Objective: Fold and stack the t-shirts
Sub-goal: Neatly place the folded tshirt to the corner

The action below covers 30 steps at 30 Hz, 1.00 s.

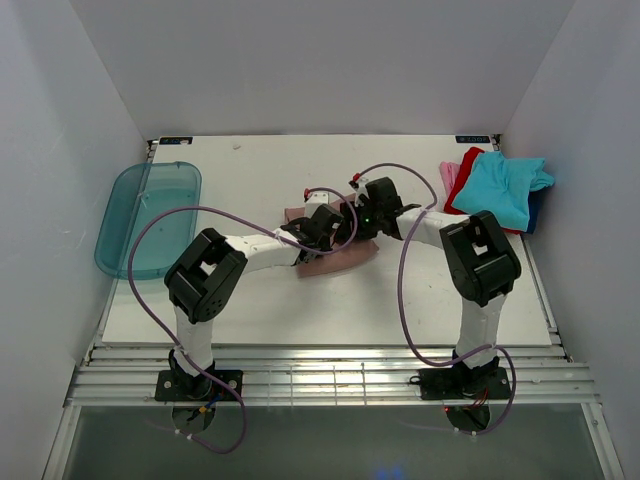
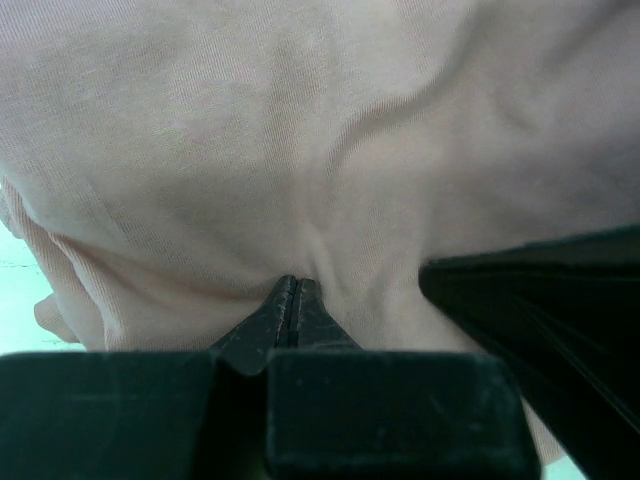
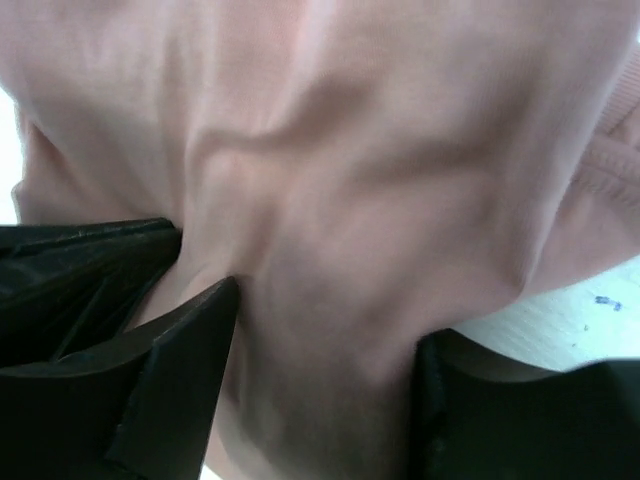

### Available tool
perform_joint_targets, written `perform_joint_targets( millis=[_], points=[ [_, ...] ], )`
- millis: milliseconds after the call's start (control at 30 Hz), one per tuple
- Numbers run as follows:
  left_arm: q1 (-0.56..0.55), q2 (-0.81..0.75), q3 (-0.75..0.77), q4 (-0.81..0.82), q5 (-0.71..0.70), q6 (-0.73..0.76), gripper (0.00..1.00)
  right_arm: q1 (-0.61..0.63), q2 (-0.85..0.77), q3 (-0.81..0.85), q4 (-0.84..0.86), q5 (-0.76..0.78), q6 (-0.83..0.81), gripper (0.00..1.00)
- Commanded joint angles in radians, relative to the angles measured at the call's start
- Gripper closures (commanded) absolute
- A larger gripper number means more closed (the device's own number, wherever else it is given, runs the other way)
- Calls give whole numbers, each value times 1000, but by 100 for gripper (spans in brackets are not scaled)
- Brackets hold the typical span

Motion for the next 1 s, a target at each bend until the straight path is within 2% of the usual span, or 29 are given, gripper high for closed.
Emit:
perform_joint_targets(
  millis=[0, 33, 67, 167, 333, 467, 567, 700, 967],
  points=[
    [5, -13, -8, 24, 12, -13, 100, 60, 82, 0, -188, 102, -31, 39],
    [6, -13, -8, 26, 14, -13, 100, 68, 95, 11, -204, 113, -34, 46],
    [8, -14, -9, 27, 14, -13, 100, 80, 99, 14, -208, 128, -32, 62],
    [11, -22, -11, 29, 12, -12, 100, 95, 115, 24, -228, 166, -14, 92],
    [13, -78, 0, -6, 2, -10, 100, 103, 74, 45, -274, 286, -6, 92],
    [19, -201, 8, -37, -6, -2, 100, 100, 27, 169, -401, 519, -55, 92],
    [22, -259, -3, -54, -8, -1, 100, 86, 1, 235, -480, 602, -93, 92],
    [22, -367, -47, -66, -11, -10, 100, 62, -34, 330, -547, 679, -155, 92],
    [22, -471, -156, -89, -26, -39, 100, -30, -94, 396, -609, 798, -250, 92]
  ],
)
